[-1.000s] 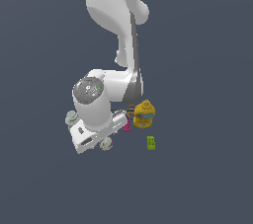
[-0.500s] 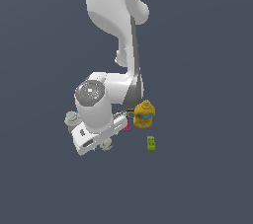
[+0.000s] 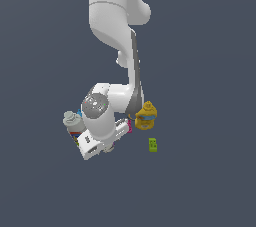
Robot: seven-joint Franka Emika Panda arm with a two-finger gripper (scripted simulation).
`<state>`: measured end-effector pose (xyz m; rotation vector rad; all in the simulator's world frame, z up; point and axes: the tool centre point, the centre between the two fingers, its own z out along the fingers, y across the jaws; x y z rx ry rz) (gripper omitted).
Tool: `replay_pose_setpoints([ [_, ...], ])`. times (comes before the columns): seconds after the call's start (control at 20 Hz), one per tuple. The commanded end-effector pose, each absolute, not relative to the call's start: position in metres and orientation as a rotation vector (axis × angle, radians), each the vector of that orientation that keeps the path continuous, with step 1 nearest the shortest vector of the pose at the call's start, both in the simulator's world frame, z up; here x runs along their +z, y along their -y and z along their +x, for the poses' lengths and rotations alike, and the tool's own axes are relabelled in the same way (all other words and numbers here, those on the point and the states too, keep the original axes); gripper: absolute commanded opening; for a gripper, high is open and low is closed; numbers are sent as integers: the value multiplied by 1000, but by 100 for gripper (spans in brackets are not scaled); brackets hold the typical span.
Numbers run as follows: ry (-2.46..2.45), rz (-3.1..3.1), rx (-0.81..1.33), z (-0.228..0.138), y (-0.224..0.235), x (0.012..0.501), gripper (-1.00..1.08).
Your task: Pick up a designated object from a clutter of objects.
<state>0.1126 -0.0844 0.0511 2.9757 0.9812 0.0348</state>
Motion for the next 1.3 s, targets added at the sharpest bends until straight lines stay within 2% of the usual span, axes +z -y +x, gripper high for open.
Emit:
replay_pose_setpoints([
  [0.0, -967, 2989, 0, 104, 91, 36, 100],
  [0.05, -967, 2989, 0, 104, 91, 36, -100],
  [0.5, -967, 2989, 0, 104, 91, 36, -100],
  [0.55, -982, 2976, 37, 114, 84, 49, -100],
  [0.95, -981, 2977, 35, 113, 75, 68, -100],
  [1.25, -979, 2978, 30, 113, 56, 110, -100],
])
